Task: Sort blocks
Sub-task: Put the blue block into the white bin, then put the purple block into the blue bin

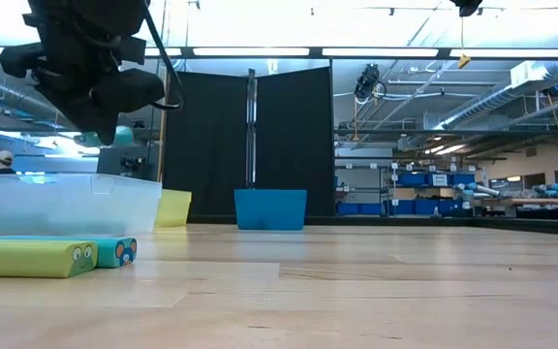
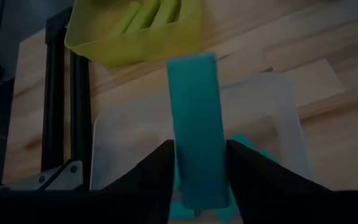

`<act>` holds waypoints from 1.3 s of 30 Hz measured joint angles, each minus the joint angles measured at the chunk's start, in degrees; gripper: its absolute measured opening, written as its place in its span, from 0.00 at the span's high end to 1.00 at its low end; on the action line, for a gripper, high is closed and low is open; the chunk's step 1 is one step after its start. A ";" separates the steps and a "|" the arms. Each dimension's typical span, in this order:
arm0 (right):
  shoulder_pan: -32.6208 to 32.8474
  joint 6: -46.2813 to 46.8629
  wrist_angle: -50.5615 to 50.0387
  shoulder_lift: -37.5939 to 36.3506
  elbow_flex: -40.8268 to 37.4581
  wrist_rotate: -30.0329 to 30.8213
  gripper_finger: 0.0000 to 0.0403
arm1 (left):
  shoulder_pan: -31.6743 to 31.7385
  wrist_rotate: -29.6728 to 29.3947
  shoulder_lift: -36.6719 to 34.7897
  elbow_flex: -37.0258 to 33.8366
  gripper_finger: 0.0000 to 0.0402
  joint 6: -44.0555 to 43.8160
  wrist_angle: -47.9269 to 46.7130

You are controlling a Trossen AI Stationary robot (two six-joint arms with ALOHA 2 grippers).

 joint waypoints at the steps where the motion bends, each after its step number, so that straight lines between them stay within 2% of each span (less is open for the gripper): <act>1: 0.02 0.09 0.00 0.00 0.00 0.00 0.47 | 0.04 -0.18 -0.08 0.01 0.60 0.05 -0.08; 10: 0.09 4.75 -3.26 0.45 0.02 -0.13 0.47 | -0.01 -1.26 -0.77 0.00 0.39 2.96 -1.72; 13: 0.35 6.73 -5.38 1.49 0.67 -0.70 0.47 | -0.13 -6.02 -1.68 0.50 0.37 3.58 -0.74; 20: 1.34 18.09 -23.54 8.53 9.60 -4.06 0.47 | 0.73 -17.15 -2.09 6.55 0.39 11.37 2.65; 26: 7.20 20.28 -34.31 16.61 17.40 -4.72 0.46 | 4.53 -17.52 -2.07 9.26 0.39 27.26 10.32; 32: 13.81 31.48 -52.45 25.05 25.99 -4.79 0.46 | 8.40 -17.61 -2.04 9.75 0.39 45.63 20.66; 39: 20.90 43.03 -66.04 35.89 32.48 -12.45 0.46 | 11.30 -16.70 -2.04 9.75 0.39 64.23 35.34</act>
